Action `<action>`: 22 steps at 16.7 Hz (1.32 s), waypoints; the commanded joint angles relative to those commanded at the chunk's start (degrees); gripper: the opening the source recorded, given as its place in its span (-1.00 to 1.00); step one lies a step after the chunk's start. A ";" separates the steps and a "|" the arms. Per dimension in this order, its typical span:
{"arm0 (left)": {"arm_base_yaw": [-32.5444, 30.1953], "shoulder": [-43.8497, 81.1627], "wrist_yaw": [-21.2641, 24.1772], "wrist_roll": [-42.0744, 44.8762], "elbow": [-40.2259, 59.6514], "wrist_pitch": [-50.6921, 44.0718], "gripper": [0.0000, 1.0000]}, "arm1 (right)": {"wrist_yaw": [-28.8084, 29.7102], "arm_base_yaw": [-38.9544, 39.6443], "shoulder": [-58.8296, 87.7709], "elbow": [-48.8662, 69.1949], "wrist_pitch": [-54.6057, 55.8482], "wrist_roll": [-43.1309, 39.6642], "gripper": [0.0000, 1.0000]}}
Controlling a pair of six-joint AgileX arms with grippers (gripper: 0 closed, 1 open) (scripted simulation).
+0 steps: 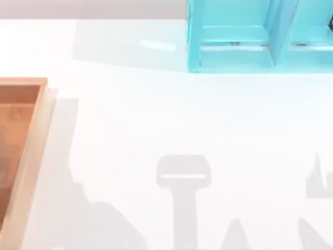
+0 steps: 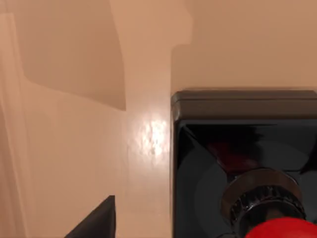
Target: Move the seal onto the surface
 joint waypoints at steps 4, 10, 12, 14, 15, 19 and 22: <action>0.00 0.00 0.00 0.00 0.00 0.00 0.25 | 0.00 0.00 0.00 0.00 0.00 0.00 1.00; 0.00 0.00 0.00 0.00 0.00 0.00 -0.66 | 0.00 0.00 0.00 0.00 0.00 0.00 1.00; 0.00 0.00 0.00 0.00 0.00 0.00 -0.96 | 0.00 0.00 0.00 0.00 0.00 0.00 1.00; 0.00 0.00 0.00 0.00 0.00 0.00 -1.00 | 0.00 0.00 0.00 0.00 0.00 0.00 1.00; 0.00 0.00 0.00 0.00 0.00 0.00 -1.00 | 0.00 0.00 0.00 0.00 0.00 0.00 1.00; 0.00 0.00 0.00 0.00 0.00 0.00 -1.00 | 0.00 0.00 0.00 0.00 0.00 0.00 1.00; -0.21 -0.06 0.00 -0.07 0.16 -0.15 -1.00 | 0.00 0.00 0.00 0.00 0.00 0.00 1.00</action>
